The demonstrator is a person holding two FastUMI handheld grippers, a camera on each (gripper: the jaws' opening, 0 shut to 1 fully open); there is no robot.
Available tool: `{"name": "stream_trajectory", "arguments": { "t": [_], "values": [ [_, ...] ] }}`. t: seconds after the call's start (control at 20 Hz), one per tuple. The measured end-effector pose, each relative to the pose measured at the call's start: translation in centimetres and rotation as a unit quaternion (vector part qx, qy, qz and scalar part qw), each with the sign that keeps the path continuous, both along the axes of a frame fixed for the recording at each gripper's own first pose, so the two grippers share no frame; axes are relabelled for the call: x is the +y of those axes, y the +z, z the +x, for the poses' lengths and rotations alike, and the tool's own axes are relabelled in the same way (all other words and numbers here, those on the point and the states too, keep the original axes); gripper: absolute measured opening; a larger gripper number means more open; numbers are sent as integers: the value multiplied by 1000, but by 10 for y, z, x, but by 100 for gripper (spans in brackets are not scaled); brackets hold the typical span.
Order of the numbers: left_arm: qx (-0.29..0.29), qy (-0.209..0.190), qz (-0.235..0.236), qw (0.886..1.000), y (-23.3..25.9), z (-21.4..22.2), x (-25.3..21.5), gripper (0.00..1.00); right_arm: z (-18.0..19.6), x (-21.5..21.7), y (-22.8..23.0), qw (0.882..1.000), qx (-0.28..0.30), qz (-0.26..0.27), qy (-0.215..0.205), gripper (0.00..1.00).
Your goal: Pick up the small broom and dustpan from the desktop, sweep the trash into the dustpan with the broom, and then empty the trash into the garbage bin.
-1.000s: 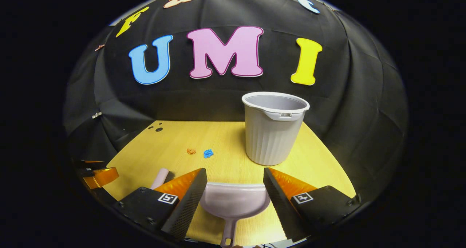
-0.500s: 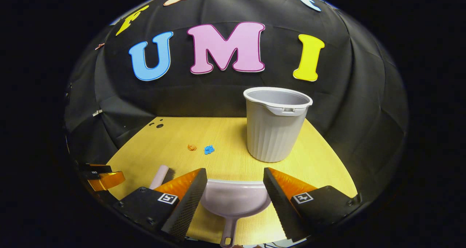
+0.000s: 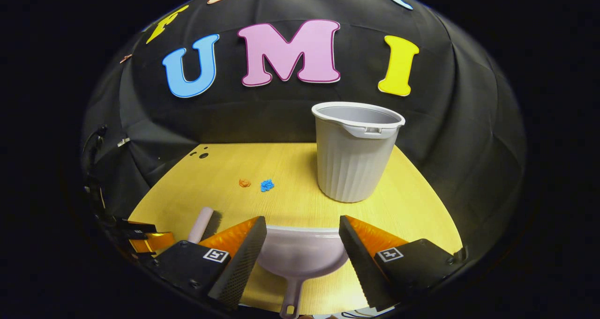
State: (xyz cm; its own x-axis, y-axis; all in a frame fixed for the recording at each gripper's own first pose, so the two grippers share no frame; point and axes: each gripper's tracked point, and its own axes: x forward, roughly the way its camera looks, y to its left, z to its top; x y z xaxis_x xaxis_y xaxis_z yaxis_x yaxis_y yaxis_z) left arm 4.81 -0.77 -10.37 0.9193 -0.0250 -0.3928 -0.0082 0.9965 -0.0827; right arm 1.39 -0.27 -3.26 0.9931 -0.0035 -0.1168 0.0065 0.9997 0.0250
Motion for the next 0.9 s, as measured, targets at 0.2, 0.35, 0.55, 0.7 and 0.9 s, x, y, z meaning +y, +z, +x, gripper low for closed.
{"name": "stream_trajectory", "arguments": {
  "t": [0.2,0.35,0.55,0.7,0.9],
  "values": [
    [52,1,-7,999,-30,13,-2,96,3,-7,-20,1000,27,12,-6,98],
    [86,-2,-4,996,-48,25,-7,96,4,-15,-35,999,46,10,-12,98],
    [128,-14,33,991,-69,39,-11,95,5,-20,-54,998,66,17,-16,98],
    [155,-16,58,986,-79,43,-5,95,4,-20,-67,996,82,24,-16,97],
    [171,-19,68,983,-84,53,-6,91,2,-20,-80,995,97,34,-17,98]
  ]
}}
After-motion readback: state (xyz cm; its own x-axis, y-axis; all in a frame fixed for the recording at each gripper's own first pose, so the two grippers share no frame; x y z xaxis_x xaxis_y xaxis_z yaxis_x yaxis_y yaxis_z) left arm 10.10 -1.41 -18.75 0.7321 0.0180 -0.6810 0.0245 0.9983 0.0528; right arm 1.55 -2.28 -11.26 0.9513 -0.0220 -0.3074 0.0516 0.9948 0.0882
